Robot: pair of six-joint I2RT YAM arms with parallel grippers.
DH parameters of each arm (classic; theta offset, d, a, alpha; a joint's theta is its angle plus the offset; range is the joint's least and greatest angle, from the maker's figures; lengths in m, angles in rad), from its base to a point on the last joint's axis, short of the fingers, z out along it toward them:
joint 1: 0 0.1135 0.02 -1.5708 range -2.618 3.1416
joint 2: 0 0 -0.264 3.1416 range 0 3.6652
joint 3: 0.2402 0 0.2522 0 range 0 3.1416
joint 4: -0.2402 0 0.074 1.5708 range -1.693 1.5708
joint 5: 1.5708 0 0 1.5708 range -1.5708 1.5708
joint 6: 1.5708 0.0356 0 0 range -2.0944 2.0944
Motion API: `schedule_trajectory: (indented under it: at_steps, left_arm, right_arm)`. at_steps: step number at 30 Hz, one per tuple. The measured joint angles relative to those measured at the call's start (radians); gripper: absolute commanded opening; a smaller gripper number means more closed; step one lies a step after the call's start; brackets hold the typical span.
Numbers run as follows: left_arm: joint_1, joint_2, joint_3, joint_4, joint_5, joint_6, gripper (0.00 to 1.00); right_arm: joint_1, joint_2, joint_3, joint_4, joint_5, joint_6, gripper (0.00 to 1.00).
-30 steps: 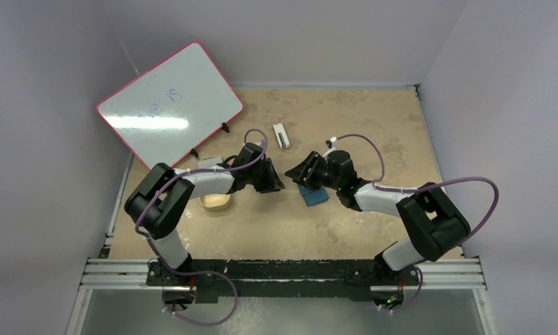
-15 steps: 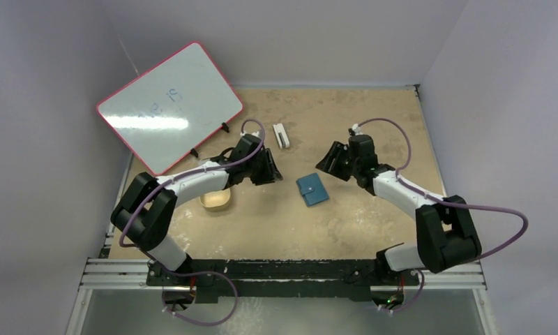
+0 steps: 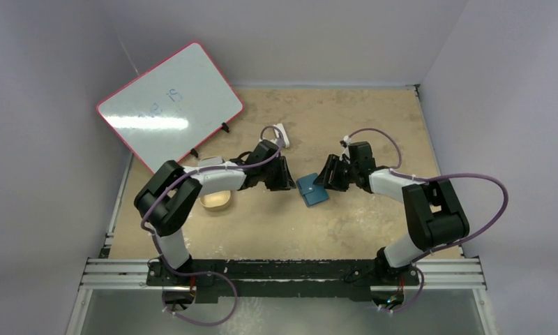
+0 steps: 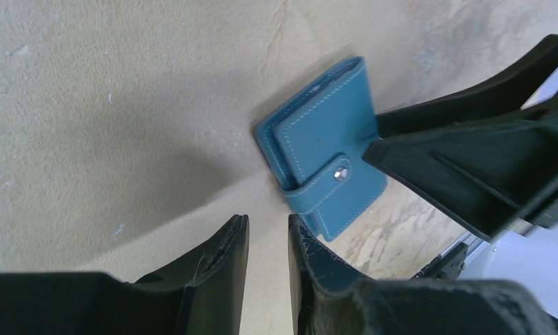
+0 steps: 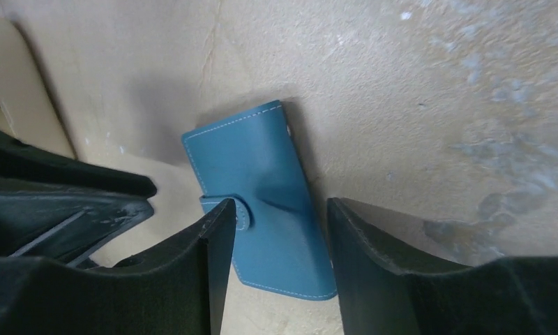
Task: Put the credit cards into the card holder
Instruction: Open the card holder at the center of the board.
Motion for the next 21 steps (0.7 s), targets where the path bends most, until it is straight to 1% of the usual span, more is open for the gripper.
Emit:
schedule_trajectory:
  at_steps: [4, 8, 10, 13, 16, 18, 21]
  left_arm:
    - [-0.006, 0.048, -0.003, 0.025, 0.013, -0.013, 0.24]
    - [-0.015, 0.069, -0.003, 0.044, 0.023, -0.016, 0.2]
    - [-0.02, 0.077, -0.003, 0.048, 0.023, -0.015, 0.19]
    - [-0.021, 0.08, -0.005, 0.048, 0.02, -0.015, 0.18]
    - [-0.019, 0.08, -0.01, 0.048, 0.016, -0.016, 0.17]
    - [-0.019, 0.08, -0.011, 0.048, 0.013, -0.016, 0.17]
    - [-0.019, 0.08, -0.012, 0.048, 0.01, -0.018, 0.25]
  right_arm:
    - [0.0, 0.031, -0.019, 0.068, -0.047, 0.001, 0.53]
    - [-0.001, 0.031, -0.063, 0.156, -0.104, 0.011, 0.45]
    - [-0.001, 0.031, -0.088, 0.186, -0.14, 0.027, 0.35]
    - [-0.001, 0.029, -0.124, 0.246, -0.178, 0.059, 0.23]
    - [-0.012, 0.018, -0.177, 0.332, -0.203, 0.12, 0.1]
    - [-0.015, 0.0, -0.215, 0.389, -0.211, 0.164, 0.0]
    - [-0.016, -0.039, -0.26, 0.453, -0.222, 0.218, 0.0]
